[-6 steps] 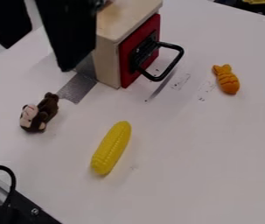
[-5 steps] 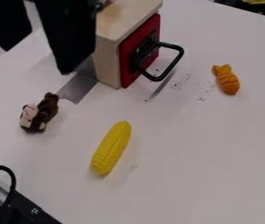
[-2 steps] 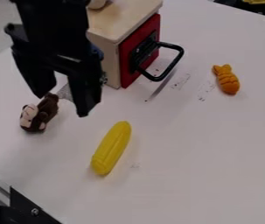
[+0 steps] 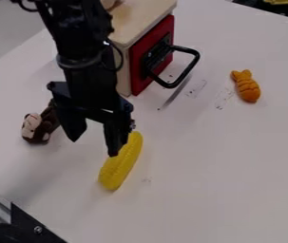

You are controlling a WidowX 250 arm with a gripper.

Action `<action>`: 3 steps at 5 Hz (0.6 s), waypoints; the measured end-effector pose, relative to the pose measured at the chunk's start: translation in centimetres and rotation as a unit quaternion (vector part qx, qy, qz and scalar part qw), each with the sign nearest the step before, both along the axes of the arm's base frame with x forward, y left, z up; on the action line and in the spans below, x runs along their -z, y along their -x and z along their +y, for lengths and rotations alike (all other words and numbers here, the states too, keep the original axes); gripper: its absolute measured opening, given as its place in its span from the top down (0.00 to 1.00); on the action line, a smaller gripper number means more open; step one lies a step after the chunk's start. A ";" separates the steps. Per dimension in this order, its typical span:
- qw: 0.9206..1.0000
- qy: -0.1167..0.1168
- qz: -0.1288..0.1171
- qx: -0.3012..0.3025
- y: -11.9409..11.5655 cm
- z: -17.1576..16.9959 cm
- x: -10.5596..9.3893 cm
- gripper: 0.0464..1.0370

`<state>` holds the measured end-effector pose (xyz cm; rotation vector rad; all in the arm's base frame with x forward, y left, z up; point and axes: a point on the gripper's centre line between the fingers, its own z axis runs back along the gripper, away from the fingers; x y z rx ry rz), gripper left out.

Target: Put the yellow corn on the top of the drawer

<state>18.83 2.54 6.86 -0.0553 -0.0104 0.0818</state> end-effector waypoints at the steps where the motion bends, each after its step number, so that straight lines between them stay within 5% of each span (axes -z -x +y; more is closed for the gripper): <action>1: 1.000 -0.005 0.018 0.003 0.1 -0.7 2.3 0.04; 3: 0.998 -0.018 0.066 -0.012 -1.0 -2.1 7.2 0.04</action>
